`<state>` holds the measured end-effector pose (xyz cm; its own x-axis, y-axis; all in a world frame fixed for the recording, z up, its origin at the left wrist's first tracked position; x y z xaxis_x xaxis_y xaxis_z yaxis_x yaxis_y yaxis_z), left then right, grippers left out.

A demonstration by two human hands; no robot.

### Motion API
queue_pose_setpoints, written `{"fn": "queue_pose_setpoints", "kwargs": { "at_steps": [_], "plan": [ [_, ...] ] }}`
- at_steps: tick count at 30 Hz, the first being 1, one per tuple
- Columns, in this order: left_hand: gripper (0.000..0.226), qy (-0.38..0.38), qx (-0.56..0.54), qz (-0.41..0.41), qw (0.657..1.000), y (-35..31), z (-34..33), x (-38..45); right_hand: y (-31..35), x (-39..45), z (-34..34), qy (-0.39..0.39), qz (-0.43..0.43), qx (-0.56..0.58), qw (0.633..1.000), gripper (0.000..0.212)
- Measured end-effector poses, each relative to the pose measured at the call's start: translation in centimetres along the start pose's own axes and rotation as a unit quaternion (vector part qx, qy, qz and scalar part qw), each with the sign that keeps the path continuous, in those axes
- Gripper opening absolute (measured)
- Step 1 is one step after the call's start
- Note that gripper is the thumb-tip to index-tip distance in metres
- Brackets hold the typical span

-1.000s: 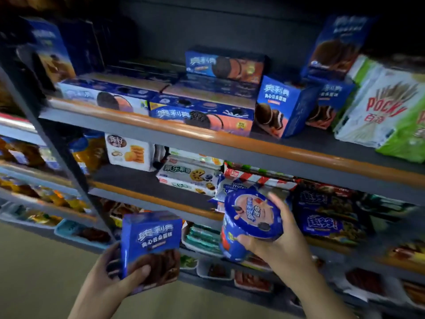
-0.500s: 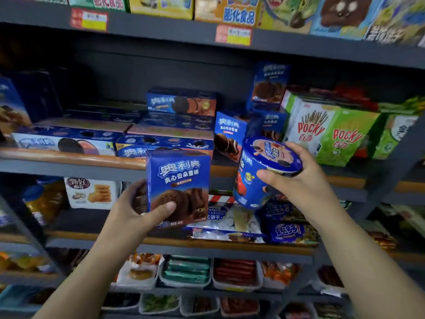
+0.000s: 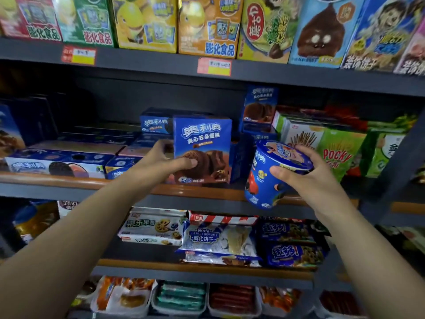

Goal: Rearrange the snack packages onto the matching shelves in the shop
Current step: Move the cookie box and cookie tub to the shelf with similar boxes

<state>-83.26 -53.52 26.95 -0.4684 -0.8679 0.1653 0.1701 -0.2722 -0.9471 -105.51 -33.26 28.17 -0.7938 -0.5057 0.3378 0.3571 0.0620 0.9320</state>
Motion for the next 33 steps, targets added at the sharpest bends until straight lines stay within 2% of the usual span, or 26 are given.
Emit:
{"fn": "queue_pose_setpoints", "kwargs": {
  "at_steps": [2,5,12,15,17,21,23,25,26,29,30,31,33],
  "plan": [
    [0.075,0.036,0.0,-0.003,0.999,-1.0,-1.7,0.6,-0.2,0.1,0.5,0.004,-0.001,0.003,1.0,0.085],
    [0.062,0.06,-0.011,-0.006,0.998,-1.5,-3.6,1.0,-0.2,0.6,1.1,0.013,-0.003,-0.003,1.0,0.097],
    [0.033,0.066,0.011,-0.037,0.997,-1.7,-4.8,1.3,-0.8,1.9,2.6,0.017,-0.015,-0.019,1.0,0.11],
    [0.033,0.102,0.032,-0.05,0.993,-2.3,-6.0,1.4,-1.1,1.9,2.8,0.018,-0.02,-0.006,1.0,0.106],
    [0.038,0.117,0.059,-0.056,0.99,-2.6,-6.9,1.8,-1.3,1.9,3.1,0.017,-0.021,-0.002,1.0,0.102],
    [0.064,0.146,0.111,-0.041,0.982,-2.2,-8.2,2.6,-1.0,1.9,4.3,-0.001,-0.018,0.014,1.0,0.095],
    [0.063,0.157,0.124,-0.033,0.979,-2.0,-8.7,2.6,-0.8,1.9,4.9,-0.007,-0.014,0.022,1.0,0.084],
    [0.064,0.163,0.133,-0.024,0.977,-2.0,-9.1,2.6,-0.9,1.9,5.4,-0.011,-0.013,0.026,1.0,0.082],
    [0.073,0.158,0.132,-0.014,0.979,-1.9,-9.1,2.8,-1.0,1.9,5.5,-0.014,-0.014,0.025,0.999,0.084],
    [0.133,0.13,0.154,0.002,0.979,-1.6,-8.6,3.3,-1.4,1.9,5.7,-0.017,-0.017,0.018,1.0,0.093],
    [0.143,0.131,0.155,0.007,0.979,-1.6,-8.6,3.3,-1.5,1.9,5.6,-0.015,-0.017,0.016,1.0,0.096],
    [0.143,0.139,0.138,0.01,0.981,-1.7,-8.7,3.1,-1.7,1.9,5.5,-0.013,-0.017,0.014,1.0,0.097],
    [0.127,0.163,0.093,0.004,0.982,-2.2,-9.3,2.9,-2.0,1.9,5.2,-0.006,-0.019,0.009,1.0,0.1]
  ]
}}
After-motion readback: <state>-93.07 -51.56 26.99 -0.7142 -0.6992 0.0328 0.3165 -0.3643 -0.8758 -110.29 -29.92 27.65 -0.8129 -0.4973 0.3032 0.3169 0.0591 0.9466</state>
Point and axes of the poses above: each hand's wrist, its own x-axis towards the middle knuckle, its own z-axis out of the back of the hand, y = z × x, the point moved 9 cm from there along x, towards the middle knuckle, and after that the axes turned 10 degrees about -y, right-handed, at the moved point
